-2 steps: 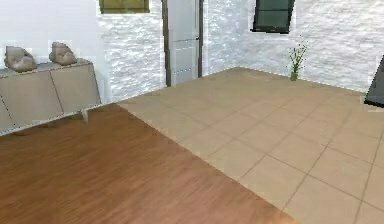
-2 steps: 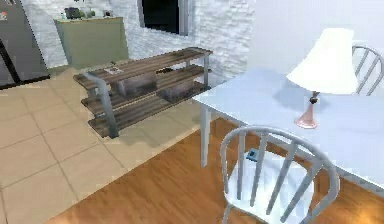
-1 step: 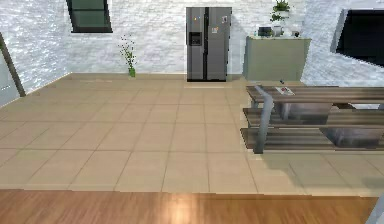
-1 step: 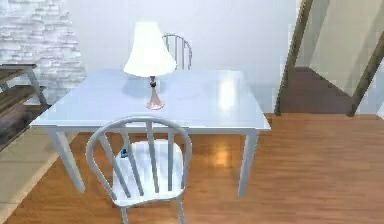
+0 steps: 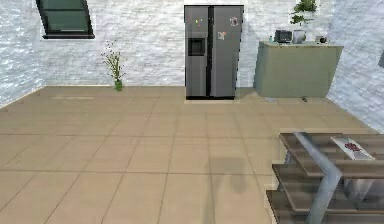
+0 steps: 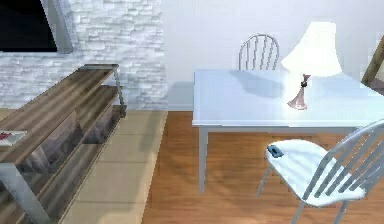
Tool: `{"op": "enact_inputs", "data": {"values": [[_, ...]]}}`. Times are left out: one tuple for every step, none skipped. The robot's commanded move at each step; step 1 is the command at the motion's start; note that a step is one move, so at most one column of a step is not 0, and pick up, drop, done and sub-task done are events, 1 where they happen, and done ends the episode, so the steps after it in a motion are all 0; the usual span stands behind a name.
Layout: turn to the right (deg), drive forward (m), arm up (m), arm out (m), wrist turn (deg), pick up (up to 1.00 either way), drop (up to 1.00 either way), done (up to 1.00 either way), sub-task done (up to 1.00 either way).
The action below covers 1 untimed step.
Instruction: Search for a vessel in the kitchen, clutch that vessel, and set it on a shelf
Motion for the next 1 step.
{"op": "enact_inputs", "data": {"values": [[0.0, 1.0, 0.0, 0.0, 0.0, 0.0, 0.0, 0.0, 0.0]]}}
